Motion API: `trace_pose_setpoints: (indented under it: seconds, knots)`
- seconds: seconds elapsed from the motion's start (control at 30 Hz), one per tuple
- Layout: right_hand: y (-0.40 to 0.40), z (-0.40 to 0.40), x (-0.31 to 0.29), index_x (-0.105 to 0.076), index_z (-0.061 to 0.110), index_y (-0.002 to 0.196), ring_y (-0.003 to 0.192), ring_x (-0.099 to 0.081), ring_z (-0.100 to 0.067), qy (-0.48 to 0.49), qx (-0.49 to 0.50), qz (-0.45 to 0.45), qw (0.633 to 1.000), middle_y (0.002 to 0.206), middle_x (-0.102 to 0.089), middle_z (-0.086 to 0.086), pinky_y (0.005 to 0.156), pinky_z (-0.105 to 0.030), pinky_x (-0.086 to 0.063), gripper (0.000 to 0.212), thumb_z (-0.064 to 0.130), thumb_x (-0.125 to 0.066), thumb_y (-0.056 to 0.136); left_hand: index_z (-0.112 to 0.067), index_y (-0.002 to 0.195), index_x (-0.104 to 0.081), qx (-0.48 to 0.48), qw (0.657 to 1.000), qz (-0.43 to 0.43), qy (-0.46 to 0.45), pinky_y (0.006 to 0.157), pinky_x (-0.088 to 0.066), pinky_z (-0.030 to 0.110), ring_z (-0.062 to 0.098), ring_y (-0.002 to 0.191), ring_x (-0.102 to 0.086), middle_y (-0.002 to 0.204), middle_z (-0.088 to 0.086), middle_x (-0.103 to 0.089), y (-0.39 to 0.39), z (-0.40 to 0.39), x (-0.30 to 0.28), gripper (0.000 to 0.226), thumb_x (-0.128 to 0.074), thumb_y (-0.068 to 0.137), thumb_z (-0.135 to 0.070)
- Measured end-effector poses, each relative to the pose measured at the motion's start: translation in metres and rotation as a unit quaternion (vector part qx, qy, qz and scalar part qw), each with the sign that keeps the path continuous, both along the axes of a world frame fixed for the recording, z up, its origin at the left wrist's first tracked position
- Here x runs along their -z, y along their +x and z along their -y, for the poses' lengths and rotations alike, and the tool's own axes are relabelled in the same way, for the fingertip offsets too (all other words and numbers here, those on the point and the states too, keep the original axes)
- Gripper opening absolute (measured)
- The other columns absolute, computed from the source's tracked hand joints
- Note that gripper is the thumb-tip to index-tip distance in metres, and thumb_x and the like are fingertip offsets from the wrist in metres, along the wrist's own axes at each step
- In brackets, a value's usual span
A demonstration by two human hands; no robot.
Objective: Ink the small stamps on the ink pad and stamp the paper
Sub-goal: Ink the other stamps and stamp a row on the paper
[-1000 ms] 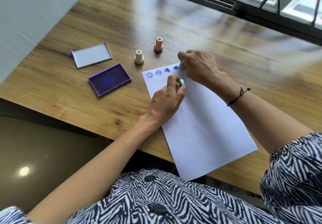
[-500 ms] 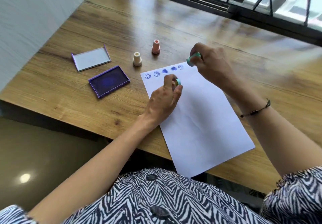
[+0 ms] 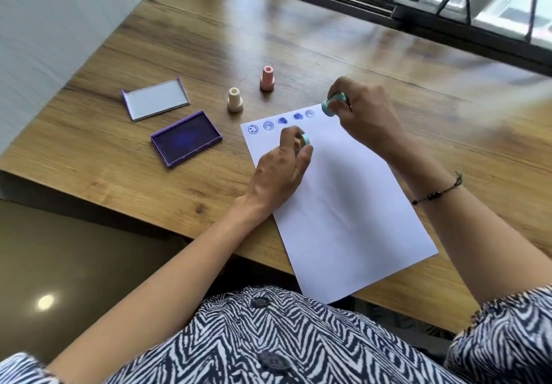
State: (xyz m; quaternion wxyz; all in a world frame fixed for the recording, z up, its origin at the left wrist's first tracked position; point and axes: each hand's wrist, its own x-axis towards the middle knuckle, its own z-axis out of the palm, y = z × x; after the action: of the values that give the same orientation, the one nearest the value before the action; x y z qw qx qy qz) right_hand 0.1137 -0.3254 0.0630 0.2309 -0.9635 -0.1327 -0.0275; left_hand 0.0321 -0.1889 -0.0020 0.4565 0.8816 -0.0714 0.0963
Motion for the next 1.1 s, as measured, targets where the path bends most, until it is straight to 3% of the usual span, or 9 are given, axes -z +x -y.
trace_pose_setpoints:
  seconds: [0.17, 0.33, 0.5, 0.63, 0.7, 0.77, 0.83, 1.0, 1.1]
  knots:
    - [-0.003, 0.0, 0.001, -0.062, 0.012, 0.095, 0.074, -0.053, -0.031, 0.016, 0.003, 0.0, 1.0, 0.076, -0.056, -0.009, 0.068, -0.038, -0.047, 0.013, 0.015, -0.052, 0.086, -0.005, 0.113, -0.038, -0.01, 0.999, -0.013, -0.039, 0.071, -0.05, 0.044, 0.037, 0.083, -0.064, 0.094, 0.013, -0.068, -0.001, -0.001, -0.003, 0.034, -0.037, 0.091, -0.03]
    - [-0.005, -0.011, -0.005, -0.062, 0.012, 0.092, 0.068, -0.047, -0.025, 0.054, -0.019, -0.01, 0.998, 0.073, -0.055, -0.006, 0.062, -0.029, -0.037, 0.012, 0.014, -0.052, 0.086, -0.002, 0.112, -0.043, -0.057, 0.992, 0.023, -0.109, 0.078, -0.042, 0.017, 0.021, 0.105, -0.06, 0.114, 0.011, -0.063, -0.007, -0.016, -0.014, 0.032, -0.039, 0.09, -0.025]
    - [-0.012, -0.063, -0.006, -0.062, 0.012, 0.093, 0.073, -0.053, -0.028, 0.068, -0.105, -0.009, 0.992, 0.085, -0.068, -0.015, 0.067, -0.032, -0.04, 0.012, 0.014, -0.053, 0.085, 0.0, 0.113, -0.042, -0.198, 0.966, 0.076, -0.146, 0.092, -0.046, 0.035, 0.028, 0.111, -0.054, 0.119, 0.019, -0.056, -0.025, -0.065, -0.016, 0.03, -0.038, 0.09, -0.02]
    - [-0.025, -0.133, 0.0, -0.061, 0.007, 0.095, 0.083, -0.058, -0.036, 0.049, -0.234, 0.004, 0.971, 0.094, -0.067, -0.019, 0.067, -0.04, -0.046, 0.014, 0.015, -0.055, 0.086, -0.001, 0.114, -0.039, -0.332, 0.923, 0.068, -0.182, 0.093, -0.046, 0.034, 0.021, 0.111, -0.05, 0.124, 0.017, -0.051, -0.043, -0.105, -0.008, 0.03, -0.034, 0.093, -0.022]
    - [-0.027, -0.165, 0.007, -0.058, 0.005, 0.097, 0.084, -0.058, -0.038, -0.001, -0.283, 0.009, 0.959, 0.099, -0.065, -0.02, 0.064, -0.04, -0.042, 0.015, 0.014, -0.053, 0.086, 0.001, 0.113, -0.038, -0.363, 0.905, 0.067, -0.212, 0.088, -0.046, 0.02, 0.012, 0.107, -0.052, 0.122, 0.013, -0.052, -0.048, -0.117, -0.006, 0.028, -0.033, 0.094, -0.02]
    - [-0.026, -0.185, 0.016, -0.055, 0.001, 0.097, 0.085, -0.057, -0.038, -0.059, -0.306, 0.009, 0.95, 0.1, -0.062, -0.022, 0.059, -0.038, -0.033, 0.015, 0.011, -0.05, 0.087, 0.003, 0.113, -0.038, -0.368, 0.895, 0.067, -0.244, 0.074, -0.04, 0.002, -0.01, 0.093, -0.053, 0.109, -0.001, -0.053, -0.048, -0.123, -0.004, 0.027, -0.032, 0.095, -0.017]
    - [-0.026, -0.196, 0.025, -0.052, -0.001, 0.093, 0.088, -0.056, -0.039, -0.085, -0.319, 0.004, 0.944, 0.101, -0.06, -0.023, 0.06, -0.037, -0.031, 0.013, 0.01, -0.049, 0.088, 0.004, 0.112, -0.038, -0.368, 0.889, 0.062, -0.266, 0.068, -0.038, -0.002, -0.021, 0.084, -0.051, 0.103, -0.008, -0.049, -0.046, -0.127, -0.001, 0.025, -0.032, 0.096, -0.015]
    - [-0.028, -0.199, 0.038, -0.031, 0.014, 0.078, 0.087, -0.056, -0.038, -0.087, -0.341, 0.028, 0.935, 0.095, -0.062, -0.023, 0.061, -0.038, -0.032, 0.019, 0.007, -0.045, 0.087, -0.008, 0.107, -0.038, -0.338, 0.883, 0.035, -0.323, 0.073, -0.044, 0.007, -0.016, 0.083, -0.053, 0.107, -0.007, -0.048, -0.04, -0.13, 0.002, 0.026, -0.032, 0.091, -0.028]
    - [-0.026, -0.201, 0.038, -0.033, 0.016, 0.078, 0.085, -0.058, -0.037, -0.096, -0.341, 0.03, 0.935, 0.093, -0.063, -0.02, 0.058, -0.035, -0.032, 0.019, 0.008, -0.048, 0.085, -0.013, 0.103, -0.038, -0.329, 0.888, 0.022, -0.321, 0.079, -0.05, 0.022, -0.008, 0.089, -0.054, 0.109, -0.01, -0.05, -0.039, -0.132, 0.006, 0.022, -0.034, 0.09, -0.032]
